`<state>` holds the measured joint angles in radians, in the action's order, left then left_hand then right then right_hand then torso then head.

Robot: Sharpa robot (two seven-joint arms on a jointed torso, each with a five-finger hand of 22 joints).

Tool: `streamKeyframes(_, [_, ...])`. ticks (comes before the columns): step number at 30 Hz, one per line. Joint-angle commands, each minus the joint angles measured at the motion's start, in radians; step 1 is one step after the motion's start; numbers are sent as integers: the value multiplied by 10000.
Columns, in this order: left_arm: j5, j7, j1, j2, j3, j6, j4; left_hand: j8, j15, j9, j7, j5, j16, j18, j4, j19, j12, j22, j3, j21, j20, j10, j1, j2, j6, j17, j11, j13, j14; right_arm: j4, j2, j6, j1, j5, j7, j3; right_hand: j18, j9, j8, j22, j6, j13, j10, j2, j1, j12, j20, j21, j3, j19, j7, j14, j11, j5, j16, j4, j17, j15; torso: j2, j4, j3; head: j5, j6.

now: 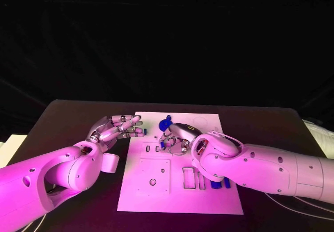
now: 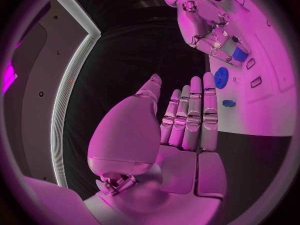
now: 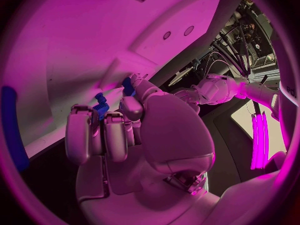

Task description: Assemble the parts on the task board

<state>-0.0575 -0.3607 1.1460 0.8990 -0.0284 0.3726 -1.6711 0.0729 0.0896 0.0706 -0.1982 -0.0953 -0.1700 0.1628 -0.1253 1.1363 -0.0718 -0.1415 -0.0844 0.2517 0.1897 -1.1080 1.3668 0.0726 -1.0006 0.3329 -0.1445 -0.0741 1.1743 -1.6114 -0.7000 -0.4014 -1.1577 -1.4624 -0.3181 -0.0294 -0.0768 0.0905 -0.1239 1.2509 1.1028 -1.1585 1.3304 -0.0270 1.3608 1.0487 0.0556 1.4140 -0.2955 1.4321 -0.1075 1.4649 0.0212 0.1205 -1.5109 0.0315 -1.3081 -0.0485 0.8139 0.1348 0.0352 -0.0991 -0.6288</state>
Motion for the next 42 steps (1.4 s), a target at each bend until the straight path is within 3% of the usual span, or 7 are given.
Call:
streamKeyframes(1, [41,-89,8,-6,-7,-136,-21,-23,22,-4,-44,50,48,151,22,-42,36,12,37,-61,24,8,-71,-61,44,11,-28,7,-13,-39,17,282,27,-282,-158,-2,112,257,-69,2,240,44,-1,18,-143,-81,-37,-42,39,-12,103,830,-70,-48,56,63,-1652,-64,-4,-18,-13,48,-26])
streamKeyframes(24, [41,-43,8,16,-7,-157,-32,-26,22,-4,-46,50,56,153,31,-40,39,13,35,-66,25,15,-63,-77,47,20,-30,7,-12,-128,-94,668,70,-886,-382,-1,82,237,29,-162,129,410,-219,-234,-355,-607,-27,-140,120,-83,51,799,-35,-266,158,111,-1529,-41,-3,-2,-8,-11,-112])
streamKeyframes(42, [41,34,8,14,-8,-171,-23,-36,25,-7,-52,52,69,154,46,-38,49,15,37,-73,28,35,-55,-91,63,32,-35,10,-13,-143,-93,602,73,-861,-337,-1,52,145,282,-329,-205,1027,-566,-752,-815,-1429,75,-263,530,-164,-105,732,102,34,380,352,-1285,71,-3,-8,-5,-6,-126])
